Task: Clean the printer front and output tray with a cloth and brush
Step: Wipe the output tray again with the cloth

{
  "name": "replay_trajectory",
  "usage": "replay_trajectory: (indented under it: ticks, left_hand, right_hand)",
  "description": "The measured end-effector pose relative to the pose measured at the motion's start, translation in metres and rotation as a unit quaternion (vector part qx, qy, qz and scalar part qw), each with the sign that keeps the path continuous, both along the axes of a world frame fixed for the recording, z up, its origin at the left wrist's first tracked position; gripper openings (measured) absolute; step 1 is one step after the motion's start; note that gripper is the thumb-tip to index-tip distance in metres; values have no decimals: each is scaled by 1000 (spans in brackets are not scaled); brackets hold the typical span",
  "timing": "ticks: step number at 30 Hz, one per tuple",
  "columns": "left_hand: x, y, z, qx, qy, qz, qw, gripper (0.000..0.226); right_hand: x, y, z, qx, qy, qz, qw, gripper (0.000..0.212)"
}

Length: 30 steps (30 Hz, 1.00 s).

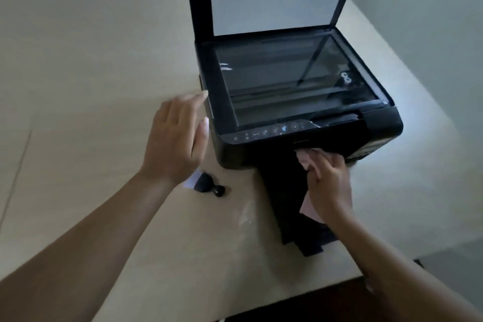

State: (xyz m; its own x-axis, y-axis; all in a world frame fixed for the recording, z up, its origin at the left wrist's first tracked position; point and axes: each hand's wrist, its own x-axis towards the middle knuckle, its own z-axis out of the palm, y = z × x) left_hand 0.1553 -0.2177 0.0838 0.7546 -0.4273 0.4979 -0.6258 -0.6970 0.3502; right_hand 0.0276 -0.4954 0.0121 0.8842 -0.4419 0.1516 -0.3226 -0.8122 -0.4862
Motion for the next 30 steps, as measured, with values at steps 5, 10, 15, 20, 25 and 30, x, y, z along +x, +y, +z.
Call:
replay_trajectory:
  ticks: [5, 10, 15, 20, 25, 30]
  left_hand:
    - [24, -84, 17, 40, 133, -28, 990, 51]
    - [30, -102, 1, 204, 143, 48, 967, 64]
    - [29, -109, 0, 239, 131, 63, 960, 73]
    - [35, -122, -2, 234, 153, 95, 955, 75]
    - [32, -125, -1, 221, 138, 115, 959, 74]
    - [32, -126, -1, 220, 143, 118, 958, 74]
  right_hand:
    - [28, 6, -35, -131, 146, 64, 979, 37]
    - [-9, 3, -46, -114, 50, 411, 903, 37]
    - [11, -37, -50, -144, 114, 137, 974, 51]
    - [-4, -12, -69, -139, 29, 393, 908, 56]
    - [-17, -71, -70, -138, 13, 336, 932, 59]
    - [19, -2, -52, -116, 53, 246, 961, 57]
